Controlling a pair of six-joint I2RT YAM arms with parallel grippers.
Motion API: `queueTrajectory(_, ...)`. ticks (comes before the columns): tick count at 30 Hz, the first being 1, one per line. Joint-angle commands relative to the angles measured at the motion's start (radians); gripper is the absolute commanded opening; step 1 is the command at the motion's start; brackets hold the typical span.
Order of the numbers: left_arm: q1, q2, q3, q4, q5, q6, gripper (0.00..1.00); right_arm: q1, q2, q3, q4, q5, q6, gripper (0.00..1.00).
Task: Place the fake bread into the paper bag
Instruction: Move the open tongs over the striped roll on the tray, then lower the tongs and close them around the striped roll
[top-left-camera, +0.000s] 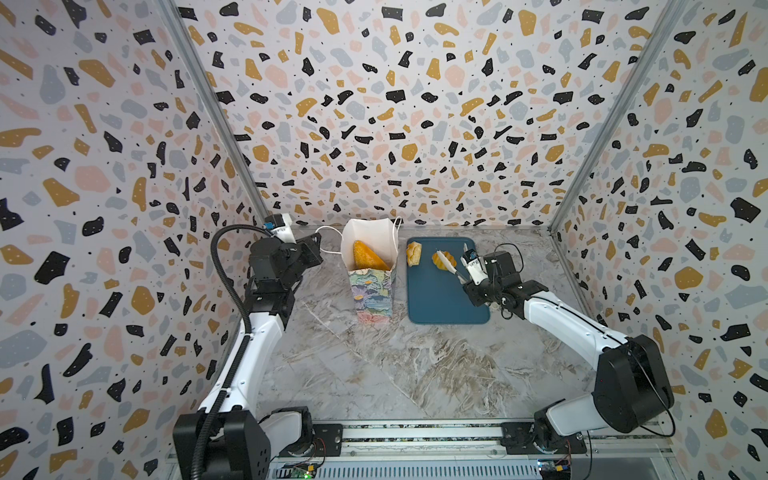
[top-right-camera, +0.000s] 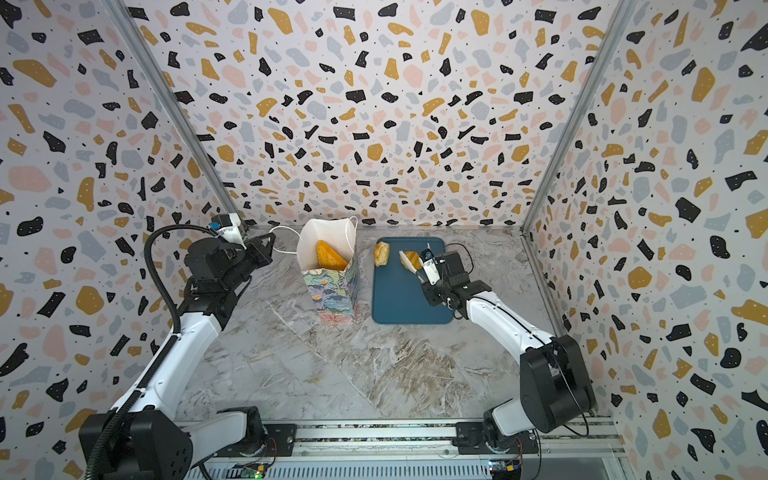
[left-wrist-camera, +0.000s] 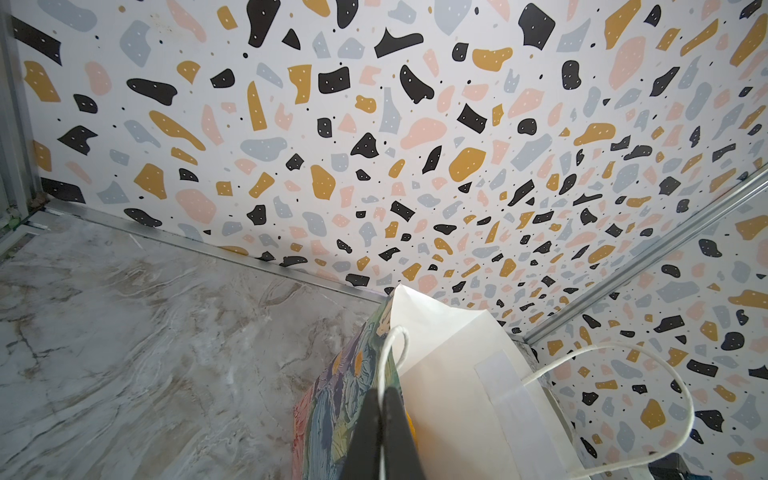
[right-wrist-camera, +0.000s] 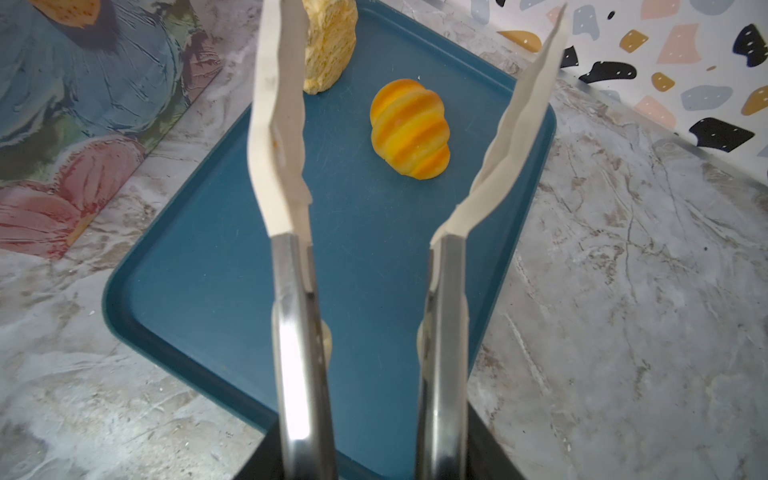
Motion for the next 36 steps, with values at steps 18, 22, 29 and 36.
queueTrajectory(18, -0.004, -0.011, 0.002, 0.012, -0.008, 0.027, 0.0, -0.023, 0.161, 0.108, 0.009, 0.007, -0.014, 0.5)
queueTrajectory(22, -0.004, -0.012, 0.002, 0.015, -0.006, 0.025, 0.0, -0.027, 0.193, 0.129, 0.0, 0.01, -0.012, 0.5)
queueTrajectory(29, -0.004, -0.012, 0.001, 0.02, -0.001, 0.022, 0.0, -0.042, 0.265, 0.199, -0.048, 0.027, -0.012, 0.51)
queueTrajectory(36, -0.004, -0.014, 0.001, 0.018, -0.003, 0.024, 0.0, -0.051, 0.333, 0.267, -0.09, 0.013, -0.029, 0.51)
